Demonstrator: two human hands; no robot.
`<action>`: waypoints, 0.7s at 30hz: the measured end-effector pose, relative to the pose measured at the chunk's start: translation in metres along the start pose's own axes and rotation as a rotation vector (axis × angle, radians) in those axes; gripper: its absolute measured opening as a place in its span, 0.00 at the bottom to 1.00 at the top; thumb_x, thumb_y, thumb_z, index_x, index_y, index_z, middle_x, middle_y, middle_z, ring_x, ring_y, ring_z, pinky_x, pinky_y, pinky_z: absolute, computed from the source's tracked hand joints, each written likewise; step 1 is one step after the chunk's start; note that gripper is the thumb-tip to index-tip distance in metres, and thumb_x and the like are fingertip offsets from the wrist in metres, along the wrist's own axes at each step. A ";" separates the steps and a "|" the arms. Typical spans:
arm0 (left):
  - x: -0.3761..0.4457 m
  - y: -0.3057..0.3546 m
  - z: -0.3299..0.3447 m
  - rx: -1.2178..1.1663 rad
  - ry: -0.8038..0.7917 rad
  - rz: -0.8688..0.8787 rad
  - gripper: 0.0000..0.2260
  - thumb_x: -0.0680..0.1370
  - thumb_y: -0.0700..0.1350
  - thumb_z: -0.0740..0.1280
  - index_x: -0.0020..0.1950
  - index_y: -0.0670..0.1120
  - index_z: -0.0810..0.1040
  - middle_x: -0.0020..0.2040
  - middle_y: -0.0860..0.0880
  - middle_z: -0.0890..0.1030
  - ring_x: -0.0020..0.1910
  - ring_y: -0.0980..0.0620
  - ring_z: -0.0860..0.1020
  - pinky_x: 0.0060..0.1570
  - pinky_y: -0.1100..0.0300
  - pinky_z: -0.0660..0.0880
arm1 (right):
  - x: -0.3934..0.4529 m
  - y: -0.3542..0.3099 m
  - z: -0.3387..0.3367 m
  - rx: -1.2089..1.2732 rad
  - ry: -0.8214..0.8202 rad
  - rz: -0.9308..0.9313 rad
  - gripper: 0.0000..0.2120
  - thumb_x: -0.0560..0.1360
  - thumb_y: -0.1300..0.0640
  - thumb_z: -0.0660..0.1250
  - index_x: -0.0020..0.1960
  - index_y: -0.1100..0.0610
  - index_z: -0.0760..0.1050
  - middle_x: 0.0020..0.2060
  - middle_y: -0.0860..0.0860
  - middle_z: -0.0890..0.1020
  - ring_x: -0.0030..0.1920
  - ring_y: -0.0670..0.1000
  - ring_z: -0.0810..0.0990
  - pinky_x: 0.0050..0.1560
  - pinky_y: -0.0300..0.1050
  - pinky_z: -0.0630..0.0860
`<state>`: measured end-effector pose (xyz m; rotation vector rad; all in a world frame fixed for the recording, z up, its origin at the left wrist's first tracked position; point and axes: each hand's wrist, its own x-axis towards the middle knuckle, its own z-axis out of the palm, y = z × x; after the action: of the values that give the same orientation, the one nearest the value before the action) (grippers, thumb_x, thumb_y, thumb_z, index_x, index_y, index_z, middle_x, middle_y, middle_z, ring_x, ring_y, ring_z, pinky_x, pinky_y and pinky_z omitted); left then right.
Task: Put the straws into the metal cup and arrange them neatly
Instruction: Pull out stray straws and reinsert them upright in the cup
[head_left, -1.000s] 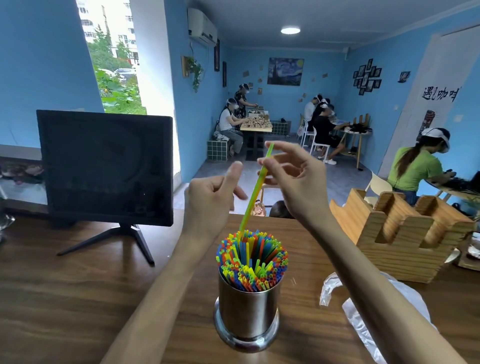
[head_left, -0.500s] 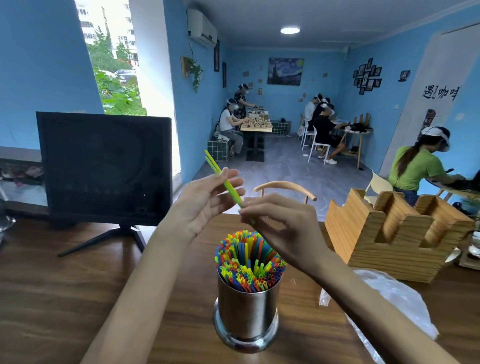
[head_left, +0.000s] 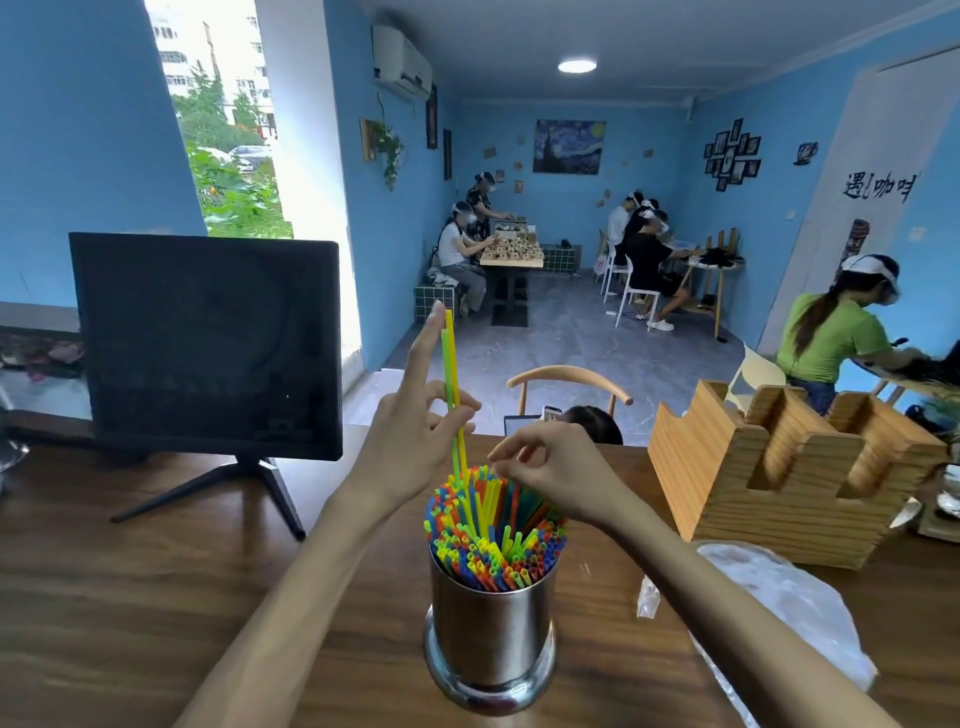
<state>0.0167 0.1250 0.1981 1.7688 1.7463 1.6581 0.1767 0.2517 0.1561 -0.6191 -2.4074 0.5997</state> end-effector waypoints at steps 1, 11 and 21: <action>0.000 -0.001 -0.001 0.005 -0.010 0.001 0.43 0.80 0.40 0.71 0.78 0.73 0.49 0.48 0.50 0.86 0.40 0.43 0.85 0.46 0.41 0.82 | 0.003 -0.003 0.002 -0.015 -0.012 -0.001 0.02 0.75 0.52 0.75 0.47 0.48 0.86 0.38 0.38 0.82 0.41 0.40 0.80 0.42 0.33 0.73; 0.003 0.003 -0.010 -0.128 0.139 0.084 0.45 0.79 0.37 0.72 0.75 0.77 0.49 0.75 0.34 0.69 0.45 0.49 0.86 0.43 0.65 0.81 | 0.019 -0.010 0.003 -0.067 -0.134 0.103 0.10 0.77 0.45 0.71 0.45 0.51 0.86 0.34 0.41 0.82 0.36 0.41 0.80 0.40 0.40 0.78; 0.005 -0.006 -0.012 -0.152 0.189 0.044 0.46 0.78 0.37 0.73 0.77 0.74 0.50 0.75 0.33 0.67 0.45 0.48 0.85 0.42 0.64 0.82 | 0.033 -0.023 0.003 -0.246 -0.232 0.095 0.18 0.70 0.37 0.76 0.42 0.52 0.83 0.37 0.47 0.84 0.39 0.45 0.82 0.40 0.42 0.80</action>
<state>0.0025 0.1236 0.2012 1.6422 1.6119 1.9771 0.1438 0.2506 0.1797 -0.8088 -2.7080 0.4364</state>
